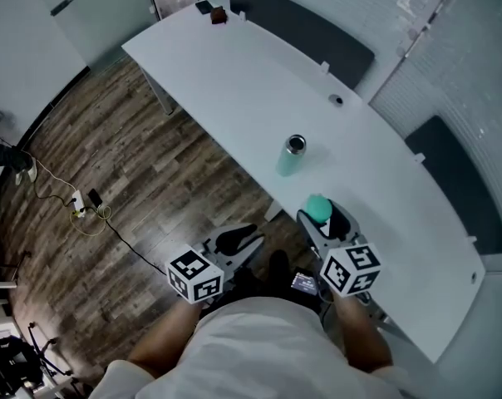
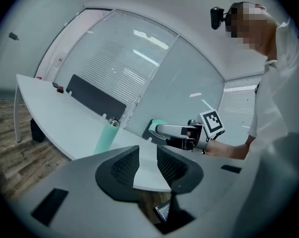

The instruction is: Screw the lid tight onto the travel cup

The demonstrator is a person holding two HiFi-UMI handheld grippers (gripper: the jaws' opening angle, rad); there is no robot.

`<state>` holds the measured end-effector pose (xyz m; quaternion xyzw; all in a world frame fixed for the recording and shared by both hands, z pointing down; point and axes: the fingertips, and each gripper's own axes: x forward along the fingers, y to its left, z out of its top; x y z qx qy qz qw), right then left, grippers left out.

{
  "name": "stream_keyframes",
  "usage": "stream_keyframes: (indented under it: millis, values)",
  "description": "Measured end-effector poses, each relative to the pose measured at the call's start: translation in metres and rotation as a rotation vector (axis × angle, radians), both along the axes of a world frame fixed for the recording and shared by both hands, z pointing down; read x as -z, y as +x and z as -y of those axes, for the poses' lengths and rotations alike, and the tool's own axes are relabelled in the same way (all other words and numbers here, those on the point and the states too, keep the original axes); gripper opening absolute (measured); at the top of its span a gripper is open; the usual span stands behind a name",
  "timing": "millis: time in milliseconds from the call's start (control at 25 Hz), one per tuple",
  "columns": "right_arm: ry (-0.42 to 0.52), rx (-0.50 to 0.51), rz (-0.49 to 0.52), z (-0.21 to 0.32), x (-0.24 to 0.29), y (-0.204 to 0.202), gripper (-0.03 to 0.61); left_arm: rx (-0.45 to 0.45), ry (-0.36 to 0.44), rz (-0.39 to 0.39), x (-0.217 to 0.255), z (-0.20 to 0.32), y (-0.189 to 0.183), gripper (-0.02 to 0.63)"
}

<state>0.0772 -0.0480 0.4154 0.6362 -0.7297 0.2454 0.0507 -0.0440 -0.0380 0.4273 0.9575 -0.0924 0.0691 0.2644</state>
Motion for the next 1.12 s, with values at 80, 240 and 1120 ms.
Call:
stream_keyframes:
  millis: [80,240,1120]
  values:
    - [-0.002,0.011,-0.002,0.001,-0.001,0.005,0.311,0.005,-0.002,-0.001,0.0,0.0,0.008,0.129]
    - [-0.009,0.023,-0.009,0.005,-0.002,0.019,0.311,0.006,-0.004,0.003,0.0,0.002,0.025,0.146]
    - [0.021,0.101,-0.091,0.082,0.001,0.046,0.311,0.031,0.12,0.087,-0.016,0.078,0.074,0.175]
